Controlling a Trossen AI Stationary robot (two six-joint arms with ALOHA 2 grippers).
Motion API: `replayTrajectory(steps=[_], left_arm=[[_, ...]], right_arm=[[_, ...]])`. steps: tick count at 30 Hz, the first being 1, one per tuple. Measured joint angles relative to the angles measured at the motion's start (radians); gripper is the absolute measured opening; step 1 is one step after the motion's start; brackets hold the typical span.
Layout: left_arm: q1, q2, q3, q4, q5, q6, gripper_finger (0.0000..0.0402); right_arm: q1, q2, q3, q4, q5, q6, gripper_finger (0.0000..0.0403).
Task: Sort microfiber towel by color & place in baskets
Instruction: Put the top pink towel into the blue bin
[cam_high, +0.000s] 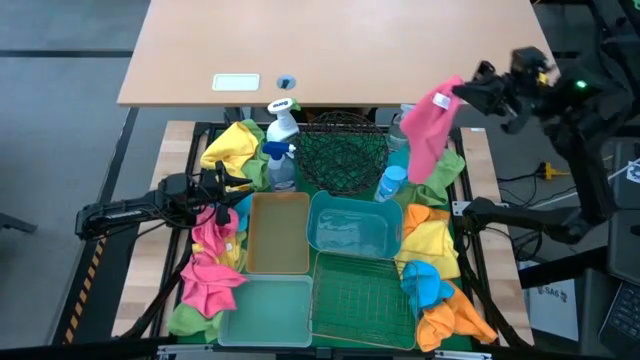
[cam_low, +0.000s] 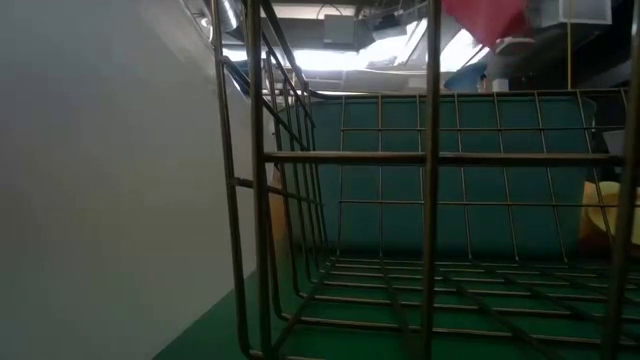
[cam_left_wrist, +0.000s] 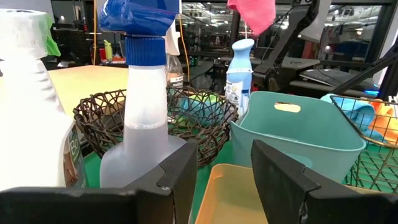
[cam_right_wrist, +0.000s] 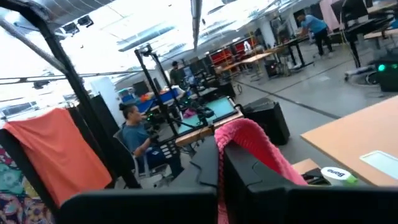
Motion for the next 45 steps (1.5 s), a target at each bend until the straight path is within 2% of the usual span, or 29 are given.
replayTrajectory(steps=[4, 14, 17, 22, 27, 30, 38, 45], left_arm=[[0.0, 0.0, 0.0, 0.0, 0.0, 0.0, 0.0146], [0.0, 0.0, 0.0, 0.0, 0.0, 0.001, 0.0146], [0.0, 0.0, 0.0, 0.0, 0.0, 0.001, 0.0146], [0.0, 0.0, 0.0, 0.0, 0.0, 0.001, 0.0146], [0.0, 0.0, 0.0, 0.0, 0.0, 0.001, 0.0146], [0.0, 0.0, 0.0, 0.0, 0.0, 0.001, 0.0146], [0.0, 0.0, 0.0, 0.0, 0.0, 0.001, 0.0146], [0.0, 0.0, 0.0, 0.0, 0.0, 0.002, 0.0146]], right_arm=[[0.078, 0.065, -0.002, 0.087, 0.001, 0.009, 0.0], [0.412, 0.196, -0.001, 0.254, 0.023, 0.007, 0.0], [0.497, 0.208, -0.001, 0.247, 0.054, -0.025, 0.0], [0.619, 0.222, -0.001, 0.139, 0.183, -0.186, 0.0], [0.69, 0.235, 0.0, -0.058, 0.383, -0.364, 0.0], [0.718, 0.26, 0.0, -0.145, 0.475, -0.417, 0.0], [0.785, 0.35, -0.035, -0.171, 0.498, -0.444, 0.0], [0.81, 0.397, -0.134, -0.186, 0.516, -0.472, 0.0]])
